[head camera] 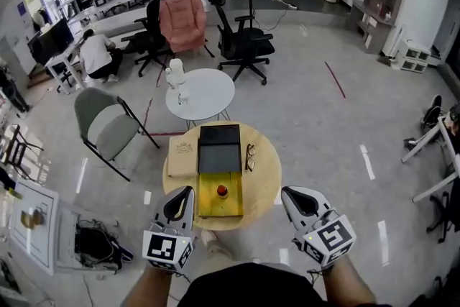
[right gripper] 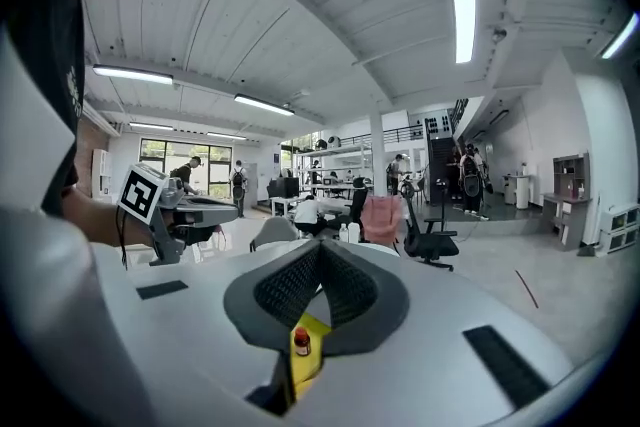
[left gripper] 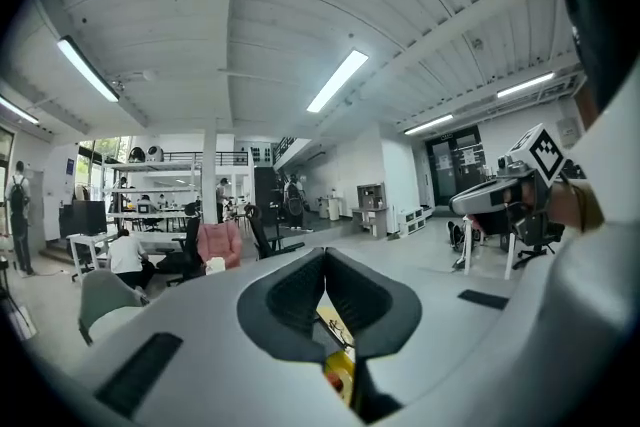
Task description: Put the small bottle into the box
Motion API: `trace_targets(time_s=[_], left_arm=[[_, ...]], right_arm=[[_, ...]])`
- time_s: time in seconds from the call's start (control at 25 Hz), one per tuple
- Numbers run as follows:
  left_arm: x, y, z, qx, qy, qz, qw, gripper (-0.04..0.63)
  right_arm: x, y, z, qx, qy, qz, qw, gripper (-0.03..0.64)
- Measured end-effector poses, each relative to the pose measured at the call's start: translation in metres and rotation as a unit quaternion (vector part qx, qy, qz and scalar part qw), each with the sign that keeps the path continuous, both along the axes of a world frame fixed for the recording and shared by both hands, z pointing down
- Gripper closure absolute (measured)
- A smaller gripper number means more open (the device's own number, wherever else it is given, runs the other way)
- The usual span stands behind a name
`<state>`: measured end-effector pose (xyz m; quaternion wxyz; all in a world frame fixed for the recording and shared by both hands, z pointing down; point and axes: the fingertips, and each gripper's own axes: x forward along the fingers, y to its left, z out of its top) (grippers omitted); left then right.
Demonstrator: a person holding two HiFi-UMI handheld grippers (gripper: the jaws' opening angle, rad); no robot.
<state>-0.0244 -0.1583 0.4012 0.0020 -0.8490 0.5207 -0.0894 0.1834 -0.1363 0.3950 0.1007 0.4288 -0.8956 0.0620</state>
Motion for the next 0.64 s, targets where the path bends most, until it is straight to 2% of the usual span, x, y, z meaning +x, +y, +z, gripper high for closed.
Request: trace_targets(time_s=[0.24,0.64], left_arm=[[-0.02,0.024,0.001,-0.008,-0.008,-0.028,0.9995,0.577],[-0.036,0.039,0.005,-0.02,-0.009,-0.042,0.9989,0.577]], right_arm=[[0.001,0.005,0.009,-0.003,-0.009,-0.004,1.0,0.604],[-0.022,0.017,0.019,-0.023,-0.011,-0.024,0.999,0.604]])
